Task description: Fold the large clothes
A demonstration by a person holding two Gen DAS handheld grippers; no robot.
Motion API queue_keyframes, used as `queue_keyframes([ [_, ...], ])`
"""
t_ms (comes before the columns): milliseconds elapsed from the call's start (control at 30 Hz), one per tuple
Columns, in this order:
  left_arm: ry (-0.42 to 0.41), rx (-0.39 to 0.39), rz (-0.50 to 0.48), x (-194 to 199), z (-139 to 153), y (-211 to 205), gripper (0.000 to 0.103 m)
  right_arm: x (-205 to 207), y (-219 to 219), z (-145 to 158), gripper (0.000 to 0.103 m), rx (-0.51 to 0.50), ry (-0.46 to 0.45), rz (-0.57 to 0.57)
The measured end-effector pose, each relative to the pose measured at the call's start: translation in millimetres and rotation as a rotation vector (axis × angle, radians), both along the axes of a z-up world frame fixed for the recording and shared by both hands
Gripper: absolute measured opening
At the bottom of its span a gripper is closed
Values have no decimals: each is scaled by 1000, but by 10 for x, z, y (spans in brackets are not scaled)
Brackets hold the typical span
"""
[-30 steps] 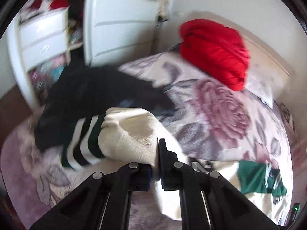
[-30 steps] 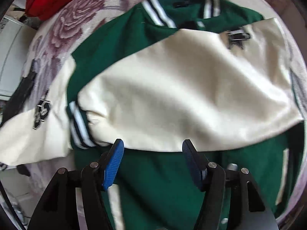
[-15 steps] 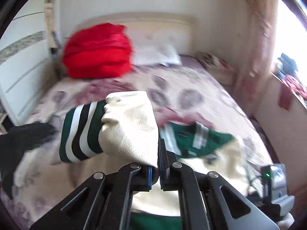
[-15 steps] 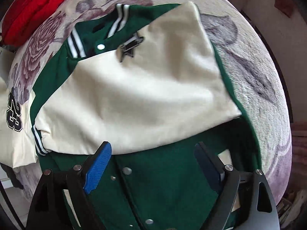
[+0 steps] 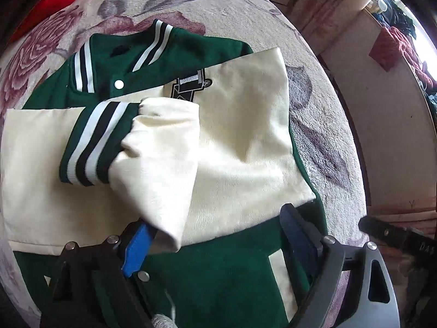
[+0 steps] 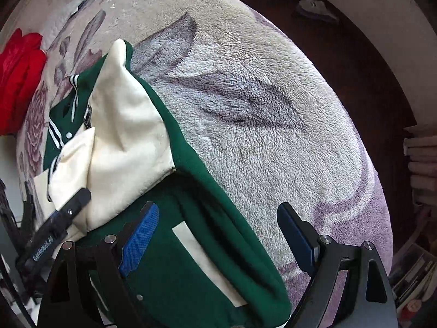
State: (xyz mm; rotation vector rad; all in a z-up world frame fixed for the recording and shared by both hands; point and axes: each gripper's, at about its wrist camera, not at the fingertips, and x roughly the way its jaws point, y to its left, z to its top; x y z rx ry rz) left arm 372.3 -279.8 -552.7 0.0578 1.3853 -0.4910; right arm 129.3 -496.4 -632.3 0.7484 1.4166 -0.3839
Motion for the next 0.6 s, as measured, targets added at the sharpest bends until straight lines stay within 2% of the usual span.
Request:
queue_keyframes([
  [67,-14,49,11,-105,97,149,89,79,-48,19,90,61,-41,-1],
  [167,-56,138,57,-268,172,531,89,375,146,83,90,128,-81,35],
  [200,-88,200,82,-323,186,678,89,507,247,87,90,152,-92,60],
  [300,-203,465,192,-467,153,1280,89,924,666,29,90,210,-113,169],
  [333,-217,557,226,-479,75,1486,89,1071,845,-6,90,205,-102,212],
  [433,-193,751,315,-484,-251,2059,89,1470,1425,-110,91,179,-98,341],
  [533,-137,830,390,-463,-574,2450,89,1807,2033,-185,91,152,-107,490],
  [600,-111,837,417,-439,-763,2535,89,1954,2426,-306,91,108,-85,608],
])
